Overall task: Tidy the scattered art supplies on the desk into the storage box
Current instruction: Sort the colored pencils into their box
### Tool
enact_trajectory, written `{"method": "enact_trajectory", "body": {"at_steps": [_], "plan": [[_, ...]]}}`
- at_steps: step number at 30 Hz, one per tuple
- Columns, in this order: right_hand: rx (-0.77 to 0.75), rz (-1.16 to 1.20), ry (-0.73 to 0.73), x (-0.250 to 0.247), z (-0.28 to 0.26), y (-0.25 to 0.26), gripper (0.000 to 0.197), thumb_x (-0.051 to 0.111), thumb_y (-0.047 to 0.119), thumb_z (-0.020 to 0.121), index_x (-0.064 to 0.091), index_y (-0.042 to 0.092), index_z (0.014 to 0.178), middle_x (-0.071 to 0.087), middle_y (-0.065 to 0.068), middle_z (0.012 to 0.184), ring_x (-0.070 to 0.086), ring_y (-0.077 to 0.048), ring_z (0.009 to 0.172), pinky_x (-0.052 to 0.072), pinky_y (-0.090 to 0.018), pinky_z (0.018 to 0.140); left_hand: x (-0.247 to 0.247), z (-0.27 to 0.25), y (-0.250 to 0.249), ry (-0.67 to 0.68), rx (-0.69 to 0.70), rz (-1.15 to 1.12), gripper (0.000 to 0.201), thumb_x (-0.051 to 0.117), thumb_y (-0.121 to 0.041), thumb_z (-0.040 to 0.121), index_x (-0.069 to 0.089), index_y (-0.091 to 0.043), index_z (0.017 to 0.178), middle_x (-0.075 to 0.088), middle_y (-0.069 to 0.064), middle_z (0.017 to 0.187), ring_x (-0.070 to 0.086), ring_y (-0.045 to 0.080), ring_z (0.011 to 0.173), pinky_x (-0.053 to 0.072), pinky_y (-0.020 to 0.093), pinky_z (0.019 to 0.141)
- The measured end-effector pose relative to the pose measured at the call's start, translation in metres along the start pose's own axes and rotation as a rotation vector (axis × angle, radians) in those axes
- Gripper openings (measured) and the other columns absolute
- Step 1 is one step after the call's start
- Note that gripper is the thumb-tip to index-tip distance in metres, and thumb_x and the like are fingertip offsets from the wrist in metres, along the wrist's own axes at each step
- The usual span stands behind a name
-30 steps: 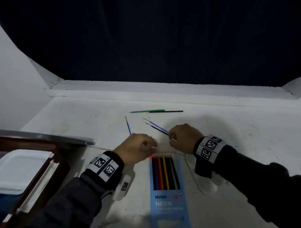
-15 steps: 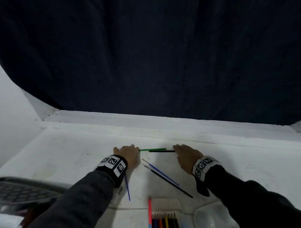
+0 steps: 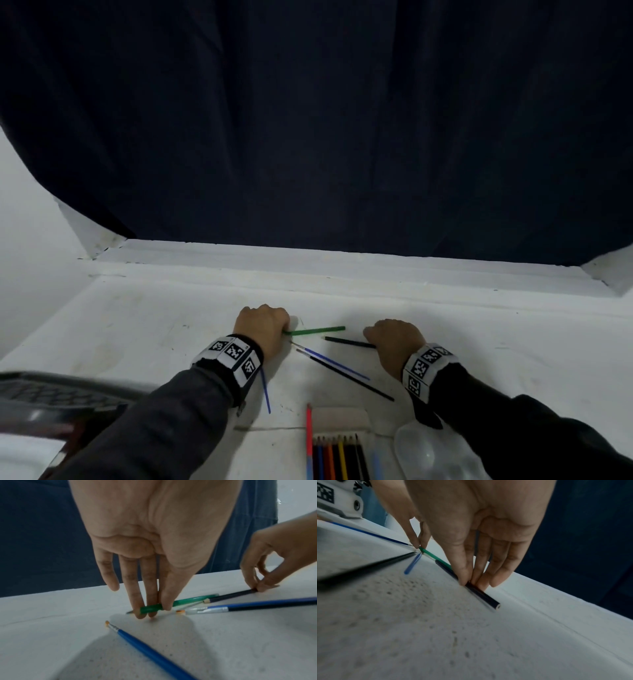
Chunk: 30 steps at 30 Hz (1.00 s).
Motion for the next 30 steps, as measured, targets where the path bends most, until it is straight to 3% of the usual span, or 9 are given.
{"method": "enact_trajectory", "body": {"at_steps": [4,6,8,13,17,20,23,27,30], "plan": [[0.008,0.182,-0.037,-0.008,-0.032,-0.001,0.054,0.046,0.01,0.093,0.034,0.016,0.145,0.046,-0.012,0.138,0.048,-0.028,0.125,0.043,-0.034,0.101,-0.029,-0.023,0.009,-0.177,-0.047,-0.433,0.011,0.062,-0.028,0.088,0.072,-0.031,0.087,0.073,-0.008,0.092,0.066,0.015,0.085,0.054,0.029,0.081],[0.031,0.315,-0.055,-0.01,-0.048,-0.002,0.056,0.048,0.009,0.09,0.037,0.018,0.144,0.051,-0.014,0.133,0.052,-0.03,0.12,0.047,-0.033,0.096,-0.047,-0.043,0.01,-0.279,-0.047,-0.636,0.011,0.071,-0.027,0.085,0.073,-0.033,0.076,0.072,-0.012,0.079,0.065,0.005,0.075,0.054,0.02,0.073],[0.045,0.438,-0.107,-0.011,-0.063,-0.001,0.057,0.053,0.011,0.086,0.043,0.019,0.141,0.06,-0.014,0.122,0.059,-0.029,0.11,0.051,-0.032,0.088,-0.063,-0.069,0.006,-0.376,-0.044,-0.813,0.01,0.077,-0.027,0.083,0.075,-0.029,0.073,0.073,-0.011,0.074,0.065,0.004,0.071,0.047,0.009,0.066],[0.042,0.725,-0.325,-0.022,-0.102,0.007,0.042,0.067,0.012,0.077,0.056,0.016,0.118,0.065,-0.002,0.082,0.062,-0.023,0.078,0.054,-0.034,0.071,-0.08,-0.13,-0.007,-0.493,-0.054,-1.248,0.012,0.077,-0.024,0.083,0.077,-0.016,0.075,0.075,-0.001,0.076,0.068,0.011,0.075,0.052,0.017,0.073],[0.009,0.859,-0.423,-0.019,-0.131,0.023,0.055,0.07,0.01,0.073,0.049,0.022,0.122,0.063,-0.002,0.077,0.059,-0.016,0.066,0.051,-0.03,0.06,-0.072,-0.155,-0.027,-0.405,-0.013,-1.341,0.02,0.071,-0.022,0.088,0.075,-0.006,0.077,0.075,0.007,0.077,0.071,0.014,0.077,0.052,0.014,0.076],[-0.009,0.903,-0.388,-0.006,-0.139,0.036,0.076,0.066,0.008,0.073,0.036,0.023,0.142,0.06,0.001,0.088,0.058,-0.014,0.074,0.048,-0.023,0.063,-0.054,-0.157,-0.043,-0.295,0.003,-1.352,0.021,0.069,-0.021,0.09,0.075,-0.002,0.084,0.075,0.01,0.081,0.073,0.021,0.076,0.057,0.029,0.081],[-0.006,0.913,-0.348,0.005,-0.14,0.044,0.078,0.063,0.006,0.076,0.031,0.022,0.145,0.059,-0.001,0.091,0.057,-0.015,0.078,0.045,-0.018,0.061,-0.038,-0.152,-0.058,-0.226,0.014,-1.319,0.022,0.068,-0.02,0.092,0.073,-0.001,0.081,0.072,0.012,0.075,0.073,0.021,0.07,0.057,0.033,0.081],[0.022,0.975,-0.429,0.002,-0.137,0.044,0.065,0.062,0.003,0.079,0.031,0.026,0.132,0.06,-0.007,0.081,0.061,-0.02,0.071,0.05,-0.028,0.059,-0.021,-0.137,-0.067,-0.166,0.003,-1.339,0.019,0.069,-0.018,0.092,0.07,-0.011,0.074,0.069,0.012,0.076,0.073,0.024,0.071,0.058,0.04,0.084],[0.024,1.064,-0.463,-0.001,-0.128,0.041,0.044,0.054,0.004,0.086,0.032,0.027,0.115,0.06,-0.014,0.081,0.067,-0.026,0.066,0.057,-0.045,0.062,-0.009,-0.12,-0.07,-0.124,-0.007,-1.278,0.024,0.068,-0.021,0.092,0.068,-0.003,0.077,0.07,0.014,0.081,0.073,0.02,0.072,0.057,0.04,0.085]]}}
Point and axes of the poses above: each hand's wrist, its own z-axis towards the middle knuckle, its own x-axis out of the palm, y = z × x, the point moved 7 cm from there along z, towards the middle knuckle
